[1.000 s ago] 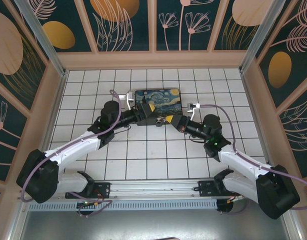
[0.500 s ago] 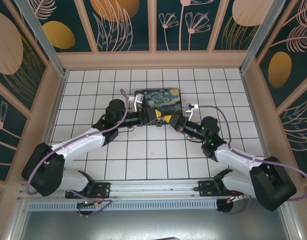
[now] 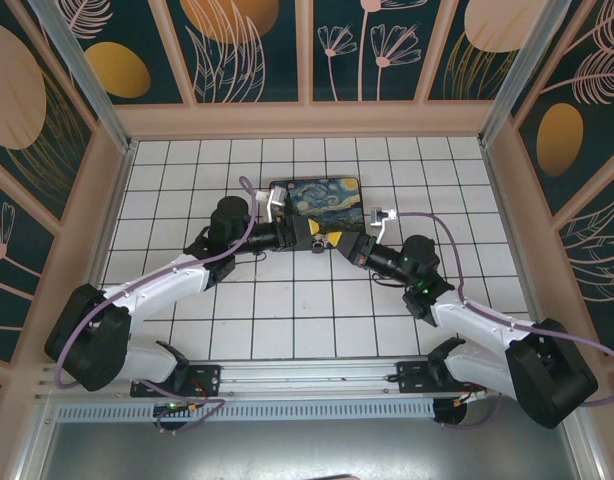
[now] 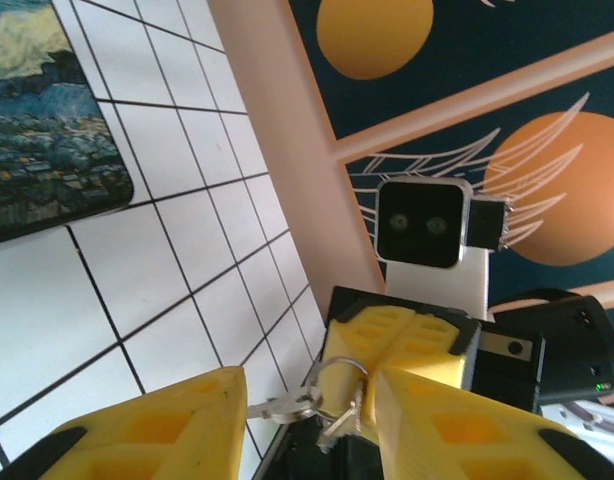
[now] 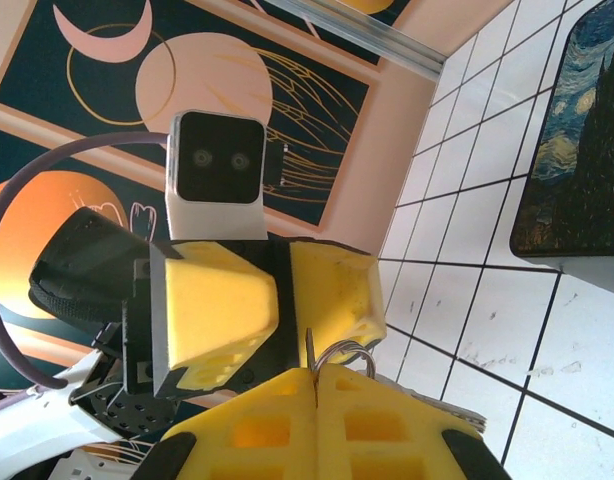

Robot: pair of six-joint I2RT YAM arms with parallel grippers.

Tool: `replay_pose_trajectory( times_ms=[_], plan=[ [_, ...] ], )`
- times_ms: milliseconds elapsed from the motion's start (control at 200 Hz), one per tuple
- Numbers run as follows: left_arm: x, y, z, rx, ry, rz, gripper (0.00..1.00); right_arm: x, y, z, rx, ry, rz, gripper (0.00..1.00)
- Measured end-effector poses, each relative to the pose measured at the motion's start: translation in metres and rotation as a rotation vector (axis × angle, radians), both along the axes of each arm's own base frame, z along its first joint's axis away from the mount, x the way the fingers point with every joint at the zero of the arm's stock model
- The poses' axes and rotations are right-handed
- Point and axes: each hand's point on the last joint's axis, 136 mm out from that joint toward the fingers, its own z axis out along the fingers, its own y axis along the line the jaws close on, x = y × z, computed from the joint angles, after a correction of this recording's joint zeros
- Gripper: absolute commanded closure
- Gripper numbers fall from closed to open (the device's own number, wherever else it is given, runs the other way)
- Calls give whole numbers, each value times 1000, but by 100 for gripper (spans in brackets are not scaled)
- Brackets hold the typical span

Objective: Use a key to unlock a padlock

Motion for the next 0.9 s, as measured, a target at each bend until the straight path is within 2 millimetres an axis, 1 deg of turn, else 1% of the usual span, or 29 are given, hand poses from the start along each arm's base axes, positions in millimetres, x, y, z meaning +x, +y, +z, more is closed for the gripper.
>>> replay_pose_trajectory(
  times_ms=[190, 365, 485, 541, 601, 661, 721, 761, 806, 876, 901],
  plan=[
    [-4, -2, 5, -17, -12, -29, 73, 2, 2, -1, 8, -2, 2, 100],
    [-6, -3, 6, -20, -13, -37, 84, 1, 5, 0, 13, -9, 9, 100],
    [-6, -3, 6, -22, -18, -39, 94, 0, 6, 3, 21, -20, 14, 100],
    [-6, -3, 8, -28, -24, -42, 95, 1, 6, 2, 20, -18, 9, 100],
    [-5, -3, 10, -32, -28, -42, 100, 2, 6, 1, 19, -16, 5, 100],
    [-6, -3, 10, -33, -31, -43, 100, 2, 6, 2, 20, -17, 4, 100],
    [-5, -3, 11, -35, -34, -43, 100, 2, 6, 2, 21, -19, 3, 95],
    [-6, -3, 11, -35, -35, -44, 100, 2, 6, 2, 22, -20, 4, 90],
    [-6, -3, 11, -34, -39, -48, 100, 1, 7, 2, 21, -17, 9, 79],
    [-9, -4, 11, -33, -51, -69, 100, -2, 8, -1, 10, -15, 30, 65],
    [-10, -4, 11, -31, -55, -76, 100, -3, 8, -2, 5, -15, 36, 61]
  ],
)
